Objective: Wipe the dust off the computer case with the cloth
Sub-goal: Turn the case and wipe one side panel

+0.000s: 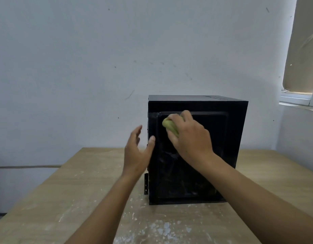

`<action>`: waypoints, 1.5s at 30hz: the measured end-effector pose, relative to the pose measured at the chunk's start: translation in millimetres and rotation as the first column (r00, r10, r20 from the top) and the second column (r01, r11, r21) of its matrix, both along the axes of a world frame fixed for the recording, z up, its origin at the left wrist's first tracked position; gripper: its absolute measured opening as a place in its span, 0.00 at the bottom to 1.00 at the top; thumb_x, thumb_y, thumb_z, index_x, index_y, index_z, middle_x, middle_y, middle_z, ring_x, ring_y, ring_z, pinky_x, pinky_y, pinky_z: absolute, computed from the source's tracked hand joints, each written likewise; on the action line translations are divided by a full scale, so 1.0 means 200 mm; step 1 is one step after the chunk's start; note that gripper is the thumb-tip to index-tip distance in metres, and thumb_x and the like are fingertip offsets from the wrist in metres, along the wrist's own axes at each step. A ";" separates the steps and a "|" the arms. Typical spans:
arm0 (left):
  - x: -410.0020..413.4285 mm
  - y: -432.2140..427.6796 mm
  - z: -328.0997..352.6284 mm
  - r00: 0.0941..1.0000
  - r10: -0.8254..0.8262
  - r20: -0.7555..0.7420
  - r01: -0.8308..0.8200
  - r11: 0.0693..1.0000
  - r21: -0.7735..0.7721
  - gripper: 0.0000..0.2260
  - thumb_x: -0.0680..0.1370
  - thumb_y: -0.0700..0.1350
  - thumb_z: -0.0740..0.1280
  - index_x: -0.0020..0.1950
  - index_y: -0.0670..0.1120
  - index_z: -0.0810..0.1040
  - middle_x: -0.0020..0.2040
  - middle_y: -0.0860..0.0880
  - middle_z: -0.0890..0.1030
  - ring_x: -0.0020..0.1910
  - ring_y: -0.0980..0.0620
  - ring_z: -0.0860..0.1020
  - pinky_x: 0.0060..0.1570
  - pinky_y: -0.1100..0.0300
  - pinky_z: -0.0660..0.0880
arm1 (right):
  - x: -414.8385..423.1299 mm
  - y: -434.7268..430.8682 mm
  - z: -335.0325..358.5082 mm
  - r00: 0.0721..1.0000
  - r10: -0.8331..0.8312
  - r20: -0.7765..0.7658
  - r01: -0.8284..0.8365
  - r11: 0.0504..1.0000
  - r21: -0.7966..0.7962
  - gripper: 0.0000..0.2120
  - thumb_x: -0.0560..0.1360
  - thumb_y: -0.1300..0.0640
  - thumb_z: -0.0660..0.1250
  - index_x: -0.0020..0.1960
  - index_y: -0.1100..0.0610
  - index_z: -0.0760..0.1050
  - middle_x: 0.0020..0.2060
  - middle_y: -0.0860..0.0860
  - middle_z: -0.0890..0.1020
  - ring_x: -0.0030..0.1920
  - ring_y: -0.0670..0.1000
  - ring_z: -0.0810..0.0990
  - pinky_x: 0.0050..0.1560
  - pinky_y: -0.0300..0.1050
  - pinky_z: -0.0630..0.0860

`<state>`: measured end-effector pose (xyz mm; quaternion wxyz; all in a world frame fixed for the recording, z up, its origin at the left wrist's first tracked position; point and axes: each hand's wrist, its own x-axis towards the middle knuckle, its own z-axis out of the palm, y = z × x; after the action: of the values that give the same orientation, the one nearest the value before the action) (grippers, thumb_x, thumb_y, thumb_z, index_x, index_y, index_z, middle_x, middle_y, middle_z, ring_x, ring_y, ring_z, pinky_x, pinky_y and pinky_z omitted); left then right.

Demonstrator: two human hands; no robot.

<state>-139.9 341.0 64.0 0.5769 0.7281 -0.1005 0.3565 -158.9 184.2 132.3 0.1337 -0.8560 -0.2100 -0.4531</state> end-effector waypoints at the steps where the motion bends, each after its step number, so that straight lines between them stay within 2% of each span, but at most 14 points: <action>1: 0.01 0.03 0.06 0.999 0.018 0.030 -0.019 1.000 0.015 0.23 0.79 0.48 0.68 0.73 0.46 0.68 0.71 0.51 0.72 0.69 0.58 0.69 0.72 0.56 0.66 | 0.00 -0.02 -0.01 1.000 0.001 -0.017 0.000 0.999 0.034 0.13 0.77 0.48 0.64 0.60 0.51 0.73 0.49 0.50 0.73 0.38 0.50 0.75 0.30 0.45 0.75; 4: 0.03 0.09 0.33 0.995 0.026 0.094 -0.035 0.994 0.102 0.22 0.79 0.52 0.67 0.71 0.48 0.70 0.70 0.54 0.72 0.68 0.60 0.69 0.70 0.60 0.66 | -0.01 -0.04 -0.07 0.997 0.036 -0.075 -0.030 0.996 0.079 0.15 0.76 0.48 0.63 0.61 0.49 0.71 0.49 0.48 0.70 0.39 0.49 0.73 0.32 0.46 0.76; 6: 0.05 0.12 0.50 0.996 -0.011 0.088 -0.009 0.976 0.220 0.22 0.79 0.55 0.66 0.71 0.50 0.71 0.71 0.55 0.72 0.69 0.60 0.68 0.70 0.61 0.66 | -0.01 -0.01 -0.08 0.996 0.056 -0.074 -0.051 0.996 0.075 0.16 0.76 0.49 0.64 0.62 0.49 0.70 0.50 0.49 0.70 0.39 0.48 0.72 0.31 0.42 0.73; 11: 0.13 0.15 0.73 0.994 -0.082 -0.070 0.107 0.853 0.511 0.24 0.74 0.63 0.68 0.67 0.54 0.77 0.71 0.56 0.73 0.71 0.57 0.69 0.72 0.57 0.65 | 0.00 0.06 -0.03 0.998 0.059 0.014 -0.061 0.989 0.132 0.16 0.76 0.52 0.66 0.63 0.52 0.70 0.49 0.49 0.73 0.36 0.48 0.71 0.27 0.35 0.60; 13: 0.14 0.14 0.76 0.989 -0.086 -0.120 0.140 0.804 0.578 0.21 0.75 0.61 0.68 0.65 0.54 0.79 0.69 0.57 0.74 0.67 0.61 0.70 0.70 0.60 0.65 | 0.00 0.08 0.01 0.998 0.021 0.059 -0.031 0.985 0.172 0.14 0.76 0.52 0.67 0.60 0.52 0.72 0.47 0.49 0.73 0.35 0.48 0.70 0.26 0.35 0.57; 15: 0.15 0.12 0.76 0.986 -0.080 -0.144 0.153 0.771 0.619 0.20 0.76 0.59 0.68 0.65 0.52 0.79 0.67 0.58 0.76 0.63 0.63 0.71 0.66 0.64 0.65 | 0.02 0.08 0.05 0.996 -0.008 0.086 -0.010 0.977 0.212 0.13 0.76 0.53 0.67 0.59 0.52 0.74 0.46 0.50 0.73 0.34 0.49 0.71 0.26 0.35 0.59; 21: 0.21 0.11 0.67 0.992 -0.108 -0.069 0.128 0.787 0.604 0.20 0.76 0.59 0.68 0.63 0.51 0.81 0.63 0.55 0.80 0.65 0.60 0.74 0.69 0.62 0.67 | 0.06 0.08 -0.01 0.991 0.002 0.137 -0.027 0.983 0.179 0.12 0.76 0.54 0.67 0.59 0.53 0.75 0.46 0.52 0.74 0.34 0.49 0.72 0.24 0.38 0.67; 26: 0.22 0.10 0.65 0.996 -0.092 0.009 0.068 0.791 0.607 0.19 0.76 0.59 0.68 0.62 0.50 0.82 0.62 0.55 0.81 0.64 0.60 0.75 0.68 0.61 0.68 | 0.07 0.07 -0.22 0.993 0.067 0.098 -0.069 0.998 0.013 0.12 0.73 0.56 0.71 0.55 0.54 0.76 0.45 0.53 0.75 0.35 0.51 0.75 0.21 0.44 0.73; 30: 0.22 0.11 0.64 0.995 -0.090 0.037 0.050 0.799 0.600 0.18 0.76 0.58 0.68 0.61 0.50 0.82 0.61 0.56 0.81 0.62 0.61 0.76 0.67 0.63 0.69 | 0.06 0.03 -0.32 0.994 0.102 0.038 -0.100 0.993 -0.068 0.15 0.69 0.57 0.75 0.54 0.53 0.75 0.44 0.51 0.75 0.34 0.51 0.75 0.19 0.43 0.72; 34: 0.22 0.10 0.64 0.995 -0.074 0.070 0.018 0.805 0.593 0.16 0.76 0.57 0.69 0.60 0.50 0.83 0.60 0.56 0.82 0.61 0.62 0.76 0.66 0.66 0.68 | 0.06 -0.04 -0.17 0.994 0.106 0.039 -0.107 0.994 0.017 0.15 0.73 0.54 0.71 0.58 0.52 0.74 0.46 0.50 0.74 0.35 0.49 0.74 0.24 0.41 0.72; 37: 0.23 0.10 0.63 0.993 -0.060 0.103 -0.014 0.801 0.598 0.17 0.76 0.57 0.69 0.59 0.50 0.83 0.58 0.57 0.82 0.60 0.64 0.76 0.62 0.72 0.67 | 0.08 -0.10 0.00 0.991 0.054 0.121 -0.074 0.984 0.161 0.13 0.75 0.52 0.68 0.58 0.53 0.75 0.46 0.51 0.73 0.34 0.48 0.71 0.27 0.33 0.60; 40: 0.24 0.09 0.61 0.990 -0.064 0.129 -0.025 0.808 0.589 0.16 0.76 0.57 0.69 0.58 0.49 0.83 0.56 0.58 0.82 0.56 0.66 0.76 0.59 0.75 0.67 | 0.12 -0.14 0.10 0.990 0.020 0.137 -0.058 0.958 0.279 0.12 0.77 0.50 0.65 0.59 0.52 0.74 0.49 0.51 0.73 0.36 0.48 0.71 0.30 0.32 0.59; 43: 0.24 0.09 0.61 0.987 -0.074 0.141 -0.021 0.817 0.577 0.16 0.76 0.57 0.70 0.57 0.48 0.84 0.55 0.58 0.82 0.55 0.67 0.77 0.58 0.74 0.69 | 0.13 -0.12 0.05 0.986 0.014 0.167 -0.052 0.973 0.223 0.12 0.77 0.51 0.66 0.59 0.53 0.74 0.48 0.51 0.73 0.36 0.47 0.70 0.29 0.32 0.60; 45: 0.24 0.09 0.61 0.988 -0.061 0.144 -0.032 0.821 0.569 0.16 0.76 0.57 0.70 0.57 0.49 0.84 0.54 0.60 0.82 0.55 0.67 0.78 0.58 0.74 0.69 | 0.13 -0.10 -0.02 0.983 0.048 0.177 -0.081 0.979 0.185 0.13 0.76 0.53 0.67 0.59 0.54 0.74 0.47 0.52 0.73 0.36 0.47 0.70 0.28 0.35 0.67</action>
<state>-92.0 359.0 185.8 0.3262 0.8362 -0.2527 0.3613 -133.7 164.9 128.5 0.2117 -0.7897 -0.2039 -0.5385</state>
